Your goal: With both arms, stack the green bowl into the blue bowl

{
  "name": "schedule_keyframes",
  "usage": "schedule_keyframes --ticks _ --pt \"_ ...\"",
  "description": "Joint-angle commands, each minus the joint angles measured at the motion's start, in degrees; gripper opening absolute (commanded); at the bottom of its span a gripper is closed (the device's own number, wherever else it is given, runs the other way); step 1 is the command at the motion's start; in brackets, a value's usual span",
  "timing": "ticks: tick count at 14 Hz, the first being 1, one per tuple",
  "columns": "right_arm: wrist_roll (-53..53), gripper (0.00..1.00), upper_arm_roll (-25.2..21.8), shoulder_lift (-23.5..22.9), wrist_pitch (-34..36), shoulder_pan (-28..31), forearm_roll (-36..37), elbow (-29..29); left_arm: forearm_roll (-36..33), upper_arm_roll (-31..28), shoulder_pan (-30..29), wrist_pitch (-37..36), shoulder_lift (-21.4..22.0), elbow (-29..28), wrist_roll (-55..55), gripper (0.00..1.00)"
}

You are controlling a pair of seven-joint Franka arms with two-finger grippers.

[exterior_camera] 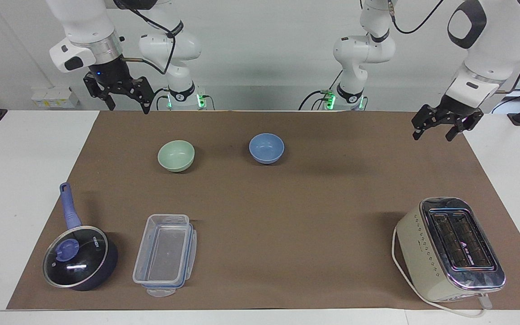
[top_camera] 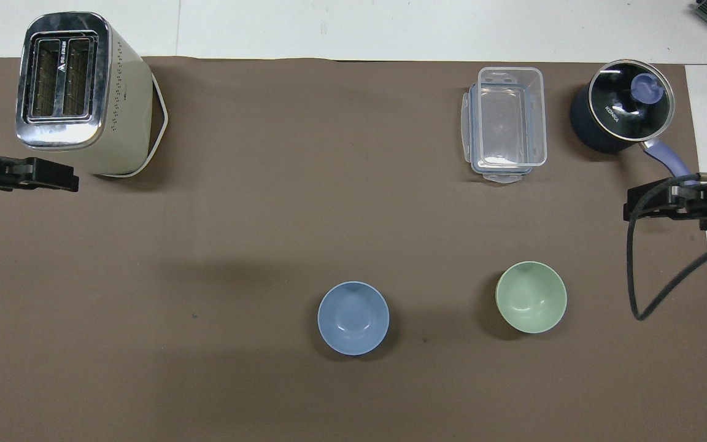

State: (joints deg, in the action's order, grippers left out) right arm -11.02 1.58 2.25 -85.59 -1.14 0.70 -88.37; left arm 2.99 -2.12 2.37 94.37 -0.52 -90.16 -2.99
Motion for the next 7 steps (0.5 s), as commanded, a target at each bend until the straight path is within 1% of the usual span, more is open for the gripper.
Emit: schedule_keyframes --ticks 1,2,5,7 --pt "1.8 1.00 -0.1 1.9 -2.5 1.1 -0.4 -3.2 -1.0 0.6 -2.3 -2.2 -0.1 1.0 -0.3 1.00" --pt "2.1 1.00 -0.1 3.3 -4.4 1.7 -0.4 -6.0 -1.1 0.6 -2.5 -2.0 0.0 1.0 -0.2 1.00" --pt "4.7 1.00 -0.1 5.4 -7.4 3.4 -2.1 -12.7 -1.0 0.7 -2.2 -2.0 0.0 1.0 -0.2 1.00" --pt "5.9 1.00 -0.2 7.2 -10.5 4.5 -2.4 -18.6 -1.0 0.7 -1.9 -2.3 0.0 1.0 -0.2 1.00"
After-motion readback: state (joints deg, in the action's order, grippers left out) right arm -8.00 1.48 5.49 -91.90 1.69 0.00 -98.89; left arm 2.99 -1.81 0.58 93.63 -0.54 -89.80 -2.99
